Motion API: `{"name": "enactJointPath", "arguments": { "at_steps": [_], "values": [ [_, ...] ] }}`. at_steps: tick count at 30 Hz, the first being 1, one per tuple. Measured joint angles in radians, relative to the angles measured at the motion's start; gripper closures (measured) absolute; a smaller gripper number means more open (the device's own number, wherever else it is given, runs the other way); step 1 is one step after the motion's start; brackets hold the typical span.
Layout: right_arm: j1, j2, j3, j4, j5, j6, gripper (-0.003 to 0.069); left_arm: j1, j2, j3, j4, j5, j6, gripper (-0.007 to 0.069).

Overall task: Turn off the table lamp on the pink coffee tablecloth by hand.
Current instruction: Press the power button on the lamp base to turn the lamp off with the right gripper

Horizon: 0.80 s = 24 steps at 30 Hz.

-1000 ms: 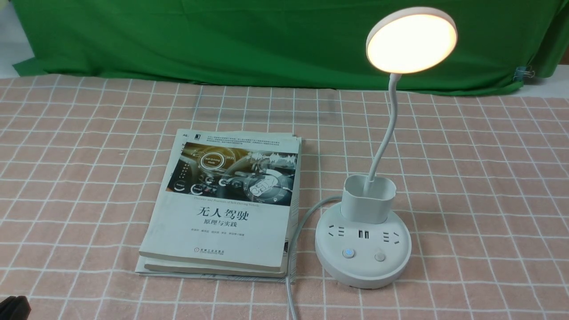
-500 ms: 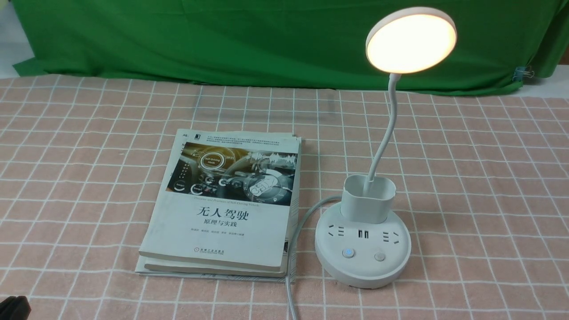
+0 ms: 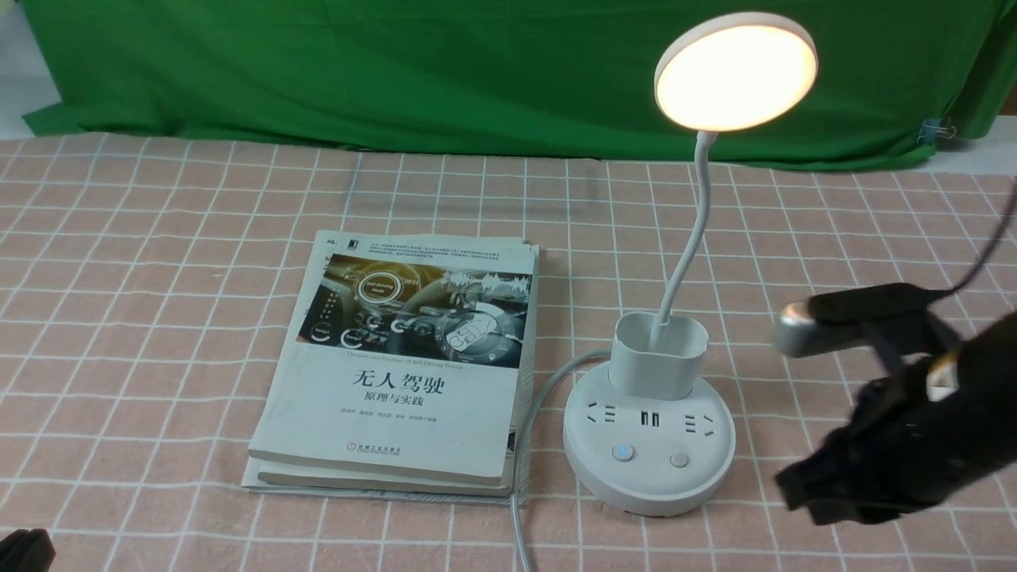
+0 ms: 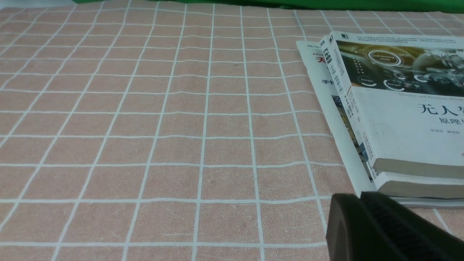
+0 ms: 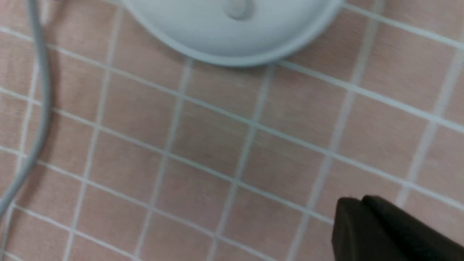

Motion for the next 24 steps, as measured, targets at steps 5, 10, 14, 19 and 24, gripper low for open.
{"name": "enactJointPath", "arguments": {
  "at_steps": [5, 10, 14, 19, 24],
  "values": [
    [0.079, 0.145, -0.090, 0.008, -0.083, -0.001, 0.0587, 0.000, 0.000, 0.000, 0.000, 0.000, 0.000, 0.0618],
    [0.083, 0.232, -0.128, -0.005, -0.173, -0.001, 0.0611, 0.000, 0.000, 0.000, 0.000, 0.000, 0.000, 0.0618],
    [0.076, 0.259, -0.133, -0.009, -0.217, -0.001, 0.0617, 0.000, 0.000, 0.000, 0.000, 0.000, 0.000, 0.0618],
    [0.071, 0.280, -0.133, -0.014, -0.244, -0.001, 0.0617, 0.000, 0.000, 0.000, 0.000, 0.000, 0.000, 0.0618],
    [0.062, 0.318, -0.146, -0.013, -0.273, -0.001, 0.0617, 0.000, 0.000, 0.000, 0.000, 0.000, 0.000, 0.0618]
  ]
}}
